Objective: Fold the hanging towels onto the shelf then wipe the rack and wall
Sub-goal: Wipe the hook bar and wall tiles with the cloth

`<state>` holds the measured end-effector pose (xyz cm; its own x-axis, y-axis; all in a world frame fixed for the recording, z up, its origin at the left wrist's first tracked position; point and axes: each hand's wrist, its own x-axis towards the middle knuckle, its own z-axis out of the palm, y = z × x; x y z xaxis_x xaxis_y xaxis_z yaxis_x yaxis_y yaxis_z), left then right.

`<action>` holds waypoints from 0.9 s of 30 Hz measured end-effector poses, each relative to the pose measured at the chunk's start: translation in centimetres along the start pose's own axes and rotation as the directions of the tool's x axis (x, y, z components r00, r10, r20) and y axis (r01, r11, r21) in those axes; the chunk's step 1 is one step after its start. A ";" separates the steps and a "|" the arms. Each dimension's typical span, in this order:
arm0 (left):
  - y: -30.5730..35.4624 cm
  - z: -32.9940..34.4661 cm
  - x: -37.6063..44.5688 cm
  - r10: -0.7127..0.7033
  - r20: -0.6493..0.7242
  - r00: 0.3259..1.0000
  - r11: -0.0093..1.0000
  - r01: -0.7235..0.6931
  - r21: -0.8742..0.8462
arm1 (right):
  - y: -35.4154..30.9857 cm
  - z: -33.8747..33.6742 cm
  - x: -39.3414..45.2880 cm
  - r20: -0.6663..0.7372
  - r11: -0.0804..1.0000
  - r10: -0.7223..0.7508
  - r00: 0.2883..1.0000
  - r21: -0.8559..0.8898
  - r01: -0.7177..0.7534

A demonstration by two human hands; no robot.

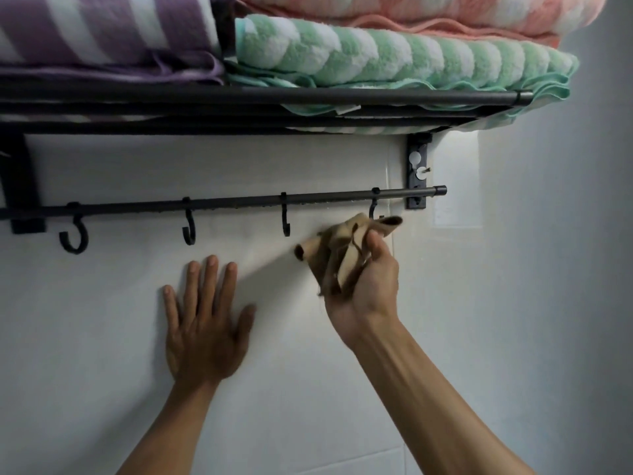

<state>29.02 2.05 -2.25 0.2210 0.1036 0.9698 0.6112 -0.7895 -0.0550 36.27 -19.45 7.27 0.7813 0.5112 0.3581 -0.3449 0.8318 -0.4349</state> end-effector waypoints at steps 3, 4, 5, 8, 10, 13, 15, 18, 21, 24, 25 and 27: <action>0.0 0.1 -0.1 0.018 -0.016 1.000 1.000 -0.017 0.006 | -0.5 2.3 1.4 -0.113 0.996 -0.075 0.991 -0.058 0.069; -0.1 0.0 -0.1 0.020 -0.010 1.000 1.000 -0.020 0.004 | -0.4 2.8 1.5 -0.136 0.993 -0.102 0.985 -0.075 0.092; 0.0 0.0 -0.1 0.018 -0.004 1.000 1.000 -0.018 0.002 | -0.3 3.1 1.6 -0.148 0.991 -0.118 0.982 -0.083 0.107; -0.1 -0.1 0.0 0.017 0.003 1.000 1.000 -0.017 0.001 | 0.4 3.5 1.8 -0.128 0.989 -0.135 0.982 -0.084 0.125; -0.1 0.0 0.0 0.022 0.002 1.000 1.000 -0.022 0.000 | 1.1 3.7 1.8 -0.075 0.984 -0.130 0.989 -0.131 0.119; -0.1 0.0 0.0 0.030 -0.003 1.000 1.000 -0.030 0.001 | 2.0 3.9 1.9 -0.030 0.968 -0.095 0.995 -0.234 0.085; -0.1 0.0 0.1 0.039 -0.017 0.999 0.999 -0.039 0.012 | 2.2 4.1 1.8 -0.011 0.963 -0.046 0.999 -0.266 0.042; -0.1 0.0 0.1 0.034 -0.017 0.999 0.999 -0.034 0.021 | 1.4 3.8 2.0 -0.021 0.971 -0.037 0.999 -0.237 0.031; -0.1 0.0 0.0 0.021 0.000 1.000 1.000 -0.021 0.016 | -0.3 2.6 2.9 -0.087 0.962 -0.192 0.978 -0.212 0.170; -0.1 0.0 0.1 0.014 0.016 1.000 1.000 -0.014 0.005 | -0.5 1.8 3.3 -0.113 0.943 -0.272 0.956 -0.232 0.240; -0.1 0.0 0.1 0.015 0.021 1.000 1.000 -0.015 0.006 | 0.0 2.0 3.3 -0.111 0.942 -0.267 0.957 -0.241 0.234; -0.1 0.0 0.0 0.021 0.019 1.000 1.000 -0.022 0.012 | 1.2 2.7 3.2 -0.093 0.943 -0.244 0.965 -0.255 0.214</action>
<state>28.96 2.14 -2.22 0.2486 0.0982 0.9636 0.6150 -0.7846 -0.0787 36.93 -16.27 10.16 0.8866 0.2701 0.3754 -0.0253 0.8389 -0.5437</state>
